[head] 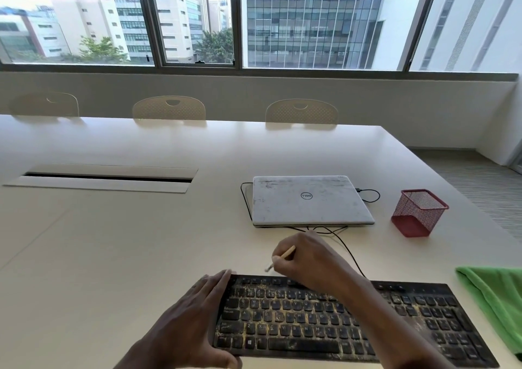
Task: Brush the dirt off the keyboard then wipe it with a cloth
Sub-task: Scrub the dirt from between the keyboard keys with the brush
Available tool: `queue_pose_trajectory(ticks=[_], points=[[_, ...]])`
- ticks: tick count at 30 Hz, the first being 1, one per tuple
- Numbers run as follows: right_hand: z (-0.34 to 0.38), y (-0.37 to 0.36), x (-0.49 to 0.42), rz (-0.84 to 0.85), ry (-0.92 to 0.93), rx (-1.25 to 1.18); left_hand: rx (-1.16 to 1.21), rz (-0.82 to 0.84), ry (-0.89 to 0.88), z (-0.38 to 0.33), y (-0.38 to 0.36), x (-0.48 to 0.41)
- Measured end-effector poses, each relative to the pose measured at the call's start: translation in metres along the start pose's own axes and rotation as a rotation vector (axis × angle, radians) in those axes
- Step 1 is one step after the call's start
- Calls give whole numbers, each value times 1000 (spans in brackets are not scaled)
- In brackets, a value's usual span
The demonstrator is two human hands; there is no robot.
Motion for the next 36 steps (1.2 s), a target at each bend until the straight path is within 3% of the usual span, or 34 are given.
queue_pose_trajectory(ticks=[3,8,13,18,23,27,32,36], points=[[0,-4,2,120,-19,61,1,-13,-2,-2,1,0],[6,-3,-2,27,-25,0,8,-6,0,-1,1,0],[11,-6,-1,130,-39,70,10,-16,2,-1,0,0],[10,-1,-6,22,-54,52,-4,-31,-20,-3,2,1],[10,-5,-4,146,-56,52,-5,-31,-14,-2,0,0],[7,-3,-6,15,-64,29,-2,-35,-33,-3,4,1],[5,-2,-2,133,-81,56,3,-27,-21,-2,1,0],[-1,-3,-5,31,-73,74,-6,-19,-18,-1,0,0]])
Point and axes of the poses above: each hand's wrist, its own x-axis away from the middle knuckle, its own y-axis out of the back of the hand, z = x × y, the point moved 1 cm from there along -x, towards the middle knuckle, and after that the axes turned 13 degrees about -x, right-handed, at the moved point
